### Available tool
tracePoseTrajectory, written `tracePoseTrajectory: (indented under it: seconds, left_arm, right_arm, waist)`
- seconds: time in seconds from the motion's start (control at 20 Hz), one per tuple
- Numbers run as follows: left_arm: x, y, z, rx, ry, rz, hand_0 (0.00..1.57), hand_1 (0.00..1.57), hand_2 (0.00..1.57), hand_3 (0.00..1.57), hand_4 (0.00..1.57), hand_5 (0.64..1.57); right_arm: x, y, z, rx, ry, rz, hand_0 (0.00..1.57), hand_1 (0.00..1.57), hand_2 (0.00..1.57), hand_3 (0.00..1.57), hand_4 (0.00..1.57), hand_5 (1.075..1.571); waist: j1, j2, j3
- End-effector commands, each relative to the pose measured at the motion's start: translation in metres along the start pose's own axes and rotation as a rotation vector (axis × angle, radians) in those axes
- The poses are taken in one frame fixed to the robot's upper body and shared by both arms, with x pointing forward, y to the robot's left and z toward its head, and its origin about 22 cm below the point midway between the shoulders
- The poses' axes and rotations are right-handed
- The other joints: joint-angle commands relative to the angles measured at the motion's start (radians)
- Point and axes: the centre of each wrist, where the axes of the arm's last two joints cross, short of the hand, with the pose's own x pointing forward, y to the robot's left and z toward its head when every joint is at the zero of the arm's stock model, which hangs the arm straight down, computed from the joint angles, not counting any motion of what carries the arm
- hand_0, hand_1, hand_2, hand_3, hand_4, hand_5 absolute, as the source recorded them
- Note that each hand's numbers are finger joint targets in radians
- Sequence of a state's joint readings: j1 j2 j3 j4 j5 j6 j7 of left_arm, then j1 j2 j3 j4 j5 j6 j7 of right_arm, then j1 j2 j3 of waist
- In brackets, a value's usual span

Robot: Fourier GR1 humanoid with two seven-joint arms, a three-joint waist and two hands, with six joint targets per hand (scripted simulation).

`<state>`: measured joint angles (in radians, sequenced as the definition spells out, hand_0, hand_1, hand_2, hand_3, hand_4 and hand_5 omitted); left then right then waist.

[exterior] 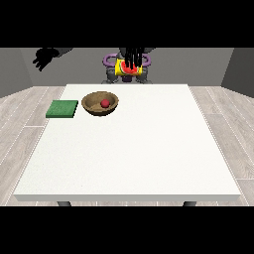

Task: Pick the cup and pour the ball into the bowl, then pick the bowl and place it on the pad

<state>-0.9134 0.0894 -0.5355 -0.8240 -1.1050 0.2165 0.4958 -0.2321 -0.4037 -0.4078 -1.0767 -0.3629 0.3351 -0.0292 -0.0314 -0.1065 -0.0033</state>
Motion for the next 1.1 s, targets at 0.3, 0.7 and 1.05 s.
tracePoseTrajectory:
  seconds: [0.3, 0.7, 1.05]
  left_arm:
    - [-0.097, 0.08, -0.02, 0.173, 0.197, 1.034, 0.0, 0.0, 0.0, 0.0, 1.12, 1.57]
    - [-0.205, 0.109, -0.007, 0.122, 0.017, 1.428, 0.0, 0.0, 0.0, 0.0, 1.05, 1.563]
    - [-0.256, 0.139, 0.006, 0.109, 0.006, 1.432, 0.0, 0.0, 0.0, 0.0, 1.04, 1.558]
  right_arm:
    - [-0.016, 0.008, 0.005, -0.101, 0.02, -0.004, 0.0, 0.0, 0.0, 0.0, 0.79, 1.555]
    - [-0.059, 0.047, 0.011, -0.156, 0.015, -0.081, 0.0, 0.0, 0.0, 0.0, 0.73, 1.566]
    - [-0.086, 0.076, -0.004, -0.137, 0.008, -0.119, 0.0, 0.0, 0.0, 0.0, 0.72, 1.566]
  waist:
    - [0.149, 0.024, -0.0111]
    - [0.22, 0.123, 0.0003]
    - [0.212, 0.193, 0.0039]
